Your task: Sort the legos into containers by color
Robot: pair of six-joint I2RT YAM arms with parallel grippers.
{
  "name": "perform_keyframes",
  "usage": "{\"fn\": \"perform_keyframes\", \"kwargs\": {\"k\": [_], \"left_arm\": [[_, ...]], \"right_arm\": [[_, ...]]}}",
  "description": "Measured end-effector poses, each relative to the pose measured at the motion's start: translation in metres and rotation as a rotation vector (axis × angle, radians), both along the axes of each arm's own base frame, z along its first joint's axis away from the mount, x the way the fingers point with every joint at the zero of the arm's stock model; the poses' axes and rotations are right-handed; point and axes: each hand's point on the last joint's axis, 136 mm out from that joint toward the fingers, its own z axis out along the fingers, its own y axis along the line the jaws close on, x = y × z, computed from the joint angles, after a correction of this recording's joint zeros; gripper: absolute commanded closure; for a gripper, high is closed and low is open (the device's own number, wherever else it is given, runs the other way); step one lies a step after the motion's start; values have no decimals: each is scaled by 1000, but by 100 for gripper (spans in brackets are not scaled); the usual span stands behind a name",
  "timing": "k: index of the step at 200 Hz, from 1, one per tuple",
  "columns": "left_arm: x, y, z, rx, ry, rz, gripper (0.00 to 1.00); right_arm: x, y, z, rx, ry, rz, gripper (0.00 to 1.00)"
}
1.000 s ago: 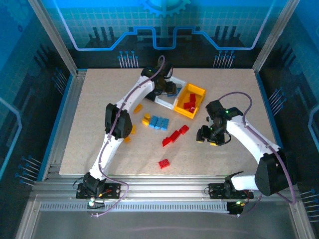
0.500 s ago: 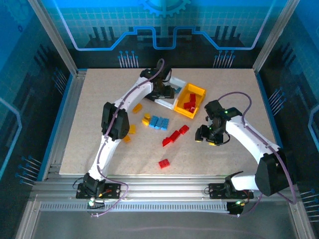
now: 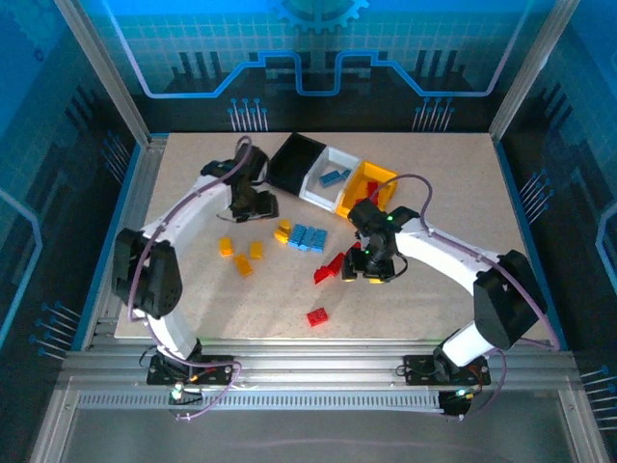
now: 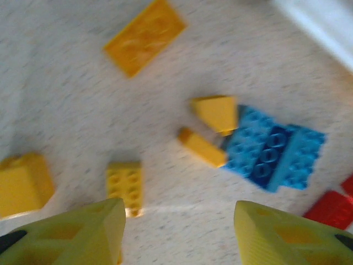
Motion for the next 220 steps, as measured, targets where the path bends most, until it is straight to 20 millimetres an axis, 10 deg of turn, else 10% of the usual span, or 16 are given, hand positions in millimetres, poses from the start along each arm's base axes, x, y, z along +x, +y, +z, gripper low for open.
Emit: {"fn": "perform_keyframes", "kwargs": {"k": [75,137,220], "left_arm": [[-41,34,-24,27,78,70,43],[-38,34,-18,8,52,76,43],[-59,41,-11,-2,17,61,43]], "right_arm": [[-1,20,-2,-11,-3,14,37],[63,57,17,13,-96,26,38],[122,82,-9,-15,-81,58,38]]}}
